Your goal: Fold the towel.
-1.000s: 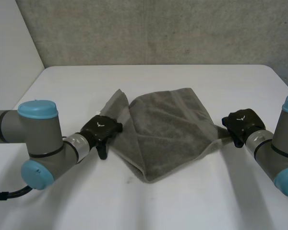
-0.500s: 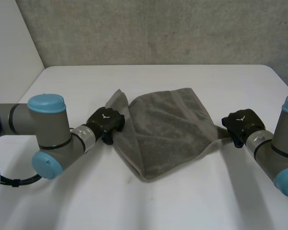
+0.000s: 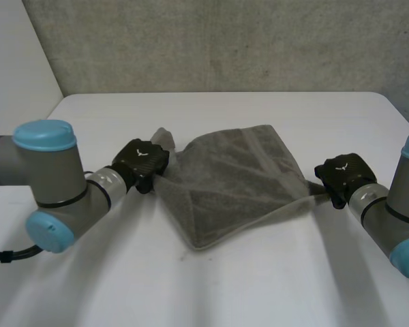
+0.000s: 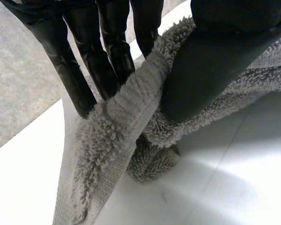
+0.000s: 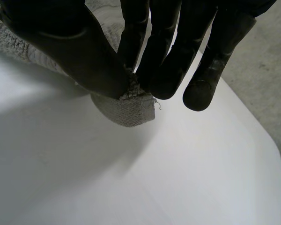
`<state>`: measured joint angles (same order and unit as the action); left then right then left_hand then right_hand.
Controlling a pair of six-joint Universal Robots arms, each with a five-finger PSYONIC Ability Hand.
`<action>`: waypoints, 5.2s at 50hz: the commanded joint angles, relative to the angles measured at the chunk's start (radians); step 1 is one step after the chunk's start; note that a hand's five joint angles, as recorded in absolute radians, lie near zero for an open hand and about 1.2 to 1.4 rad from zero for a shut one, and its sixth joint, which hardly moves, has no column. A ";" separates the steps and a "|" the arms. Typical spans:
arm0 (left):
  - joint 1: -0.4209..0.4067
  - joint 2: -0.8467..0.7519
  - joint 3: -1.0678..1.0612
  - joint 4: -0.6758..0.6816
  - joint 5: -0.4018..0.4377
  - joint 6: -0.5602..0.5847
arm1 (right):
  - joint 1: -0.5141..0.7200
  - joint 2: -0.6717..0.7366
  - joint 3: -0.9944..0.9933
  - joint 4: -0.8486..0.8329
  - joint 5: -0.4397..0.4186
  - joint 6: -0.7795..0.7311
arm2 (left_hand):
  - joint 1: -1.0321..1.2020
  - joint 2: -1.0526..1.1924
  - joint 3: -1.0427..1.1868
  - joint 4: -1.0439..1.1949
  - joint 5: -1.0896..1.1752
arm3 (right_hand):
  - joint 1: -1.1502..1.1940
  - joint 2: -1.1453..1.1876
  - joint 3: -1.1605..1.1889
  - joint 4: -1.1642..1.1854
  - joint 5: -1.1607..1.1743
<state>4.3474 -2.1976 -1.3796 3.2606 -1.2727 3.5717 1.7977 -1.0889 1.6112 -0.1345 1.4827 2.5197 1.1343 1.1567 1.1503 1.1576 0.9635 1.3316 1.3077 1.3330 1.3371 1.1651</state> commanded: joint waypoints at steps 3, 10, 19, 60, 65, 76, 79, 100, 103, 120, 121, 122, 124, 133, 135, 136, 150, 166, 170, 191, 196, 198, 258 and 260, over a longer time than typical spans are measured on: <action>0.023 0.197 -0.157 0.008 -0.051 0.151 | 0.005 -0.107 0.003 0.012 0.005 0.007 | 0.262 0.240 0.246 0.239 0.258 | 0.065 0.089 0.063 0.059 0.057; 0.032 0.271 -0.255 -0.007 -0.089 0.340 | -0.001 -0.152 0.012 0.013 0.007 0.008 | 0.239 0.217 0.223 0.216 0.235 | 0.065 0.089 0.063 0.059 0.057; 0.052 0.246 -0.371 -0.001 -0.080 0.369 | 0.003 -0.146 0.041 0.013 0.005 0.004 | 0.033 0.011 0.017 0.010 0.030 | 0.065 0.089 0.063 0.059 0.057; 0.152 0.565 -0.475 0.044 -0.091 0.294 | -0.006 -0.352 -0.011 0.162 0.004 0.005 | 0.262 0.240 0.246 0.239 0.258 | 0.065 0.089 0.063 0.059 0.057; 0.156 0.822 -0.449 -0.051 -0.088 0.289 | -0.008 -0.530 -0.092 0.257 0.004 0.007 | 0.262 0.240 0.246 0.239 0.258 | 0.065 0.089 0.063 0.059 0.057; 0.185 0.880 -0.322 -0.231 -0.088 0.242 | -0.008 -0.565 -0.249 0.472 -0.008 -0.007 | 0.262 0.240 0.246 0.239 0.258 | 0.065 0.089 0.063 0.059 0.057; 0.210 0.756 -0.309 -0.258 -0.085 0.240 | -0.003 -0.476 -0.273 0.510 -0.021 -0.030 | 0.262 0.240 0.246 0.239 0.258 | 0.065 0.089 0.063 0.059 0.057; 0.152 -0.023 0.777 -0.276 -0.086 0.124 | 0.143 0.268 -1.431 0.404 0.188 -0.039 | 0.262 0.240 0.246 0.239 0.258 | 0.065 0.089 0.063 0.059 0.057; 0.149 -0.028 0.917 -0.199 -0.093 -0.021 | 0.143 0.284 -1.578 0.324 0.188 0.010 | 0.262 0.240 0.246 0.239 0.258 | 0.065 0.089 0.063 0.059 0.057; 0.204 0.099 0.420 -0.110 -0.063 -0.260 | 0.138 0.153 -0.955 0.468 0.087 0.037 | 0.262 0.240 0.246 0.239 0.258 | 0.065 0.089 0.063 0.059 0.057; 0.204 0.099 0.419 -0.110 -0.063 -0.260 | 0.138 0.153 -0.955 0.467 0.087 0.037 | 0.262 0.240 0.246 0.239 0.258 | 0.065 0.089 0.063 0.059 0.057; 0.208 0.104 0.354 -0.081 -0.053 -0.258 | 0.138 0.149 -0.888 0.442 0.079 0.034 | 0.262 0.240 0.246 0.239 0.258 | 0.065 0.089 0.063 0.059 0.057; 0.210 0.110 0.284 -0.051 -0.040 -0.258 | 0.138 0.141 -0.826 0.415 0.076 0.036 | 0.262 0.240 0.246 0.239 0.258 | 0.065 0.089 0.063 0.059 0.057; 0.210 0.113 -0.047 0.073 -0.005 -0.182 | 0.137 0.113 -0.524 0.280 0.065 0.028 | 0.262 0.240 0.246 0.239 0.258 | 0.065 0.089 0.063 0.059 0.057; 0.210 0.119 -0.086 0.070 -0.004 -0.142 | 0.135 0.103 -0.486 0.276 0.064 0.027 | 0.262 0.240 0.246 0.239 0.258 | 0.065 0.089 0.063 0.059 0.057; 0.210 0.131 -0.128 0.070 -0.004 -0.102 | 0.134 0.084 -0.449 0.274 0.059 0.027 | 0.262 0.240 0.246 0.239 0.258 | 0.065 0.089 0.063 0.059 0.057; 0.250 0.509 -0.498 0.033 -0.004 0.061 | 0.028 -0.337 -0.058 0.312 -0.041 -0.024 | 0.262 0.240 0.246 0.239 0.258 | 0.065 0.089 0.063 0.059 0.057; 0.417 0.880 -0.624 -0.081 0.210 0.061 | -0.193 -0.655 0.073 0.429 -0.200 -0.167 | 0.262 0.240 0.246 0.239 0.258 | 0.065 0.089 0.063 0.059 0.057; 0.425 0.759 -0.596 -0.070 0.208 0.064 | -0.196 -0.557 0.058 0.421 -0.202 -0.167 | 0.262 0.240 0.246 0.239 0.258 | 0.065 0.089 0.063 0.059 0.057; 0.311 0.130 -0.190 -0.065 0.144 0.096 | -0.032 -0.023 -0.201 0.241 -0.041 -0.133 | 0.262 0.240 0.246 0.239 0.258 | 0.065 0.089 0.063 0.059 0.057; 0.288 0.061 -0.105 -0.065 0.121 0.096 | -0.017 0.047 -0.254 0.187 -0.005 -0.119 | 0.262 0.240 0.246 0.239 0.258 | 0.065 0.089 0.063 0.059 0.057; 0.285 0.036 -0.078 -0.065 0.105 0.096 | -0.011 0.072 -0.275 0.174 0.008 -0.117 | 0.262 0.240 0.246 0.239 0.258 | 0.065 0.089 0.063 0.059 0.057; 0.195 -0.047 0.094 -0.068 -0.019 0.022 | 0.028 0.110 -0.419 0.076 0.143 0.007 | -0.960 -0.982 -0.976 -0.983 -0.963 | -1.157 -1.133 -1.158 -1.163 -1.165; 0.195 0.025 0.006 -0.061 -0.013 0.001 | 0.023 0.040 -0.325 0.082 0.119 0.022 | -0.960 -0.982 -0.976 -0.983 -0.963 | -1.157 -1.133 -1.158 -1.163 -1.165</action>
<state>4.5407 -2.3107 -1.2189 3.1889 -1.2945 3.6192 1.8307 -0.9097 1.1294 -0.0601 1.6350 2.4895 0.1771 0.1659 0.1683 0.1683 0.0307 0.2314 0.2541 0.2471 0.2636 0.0622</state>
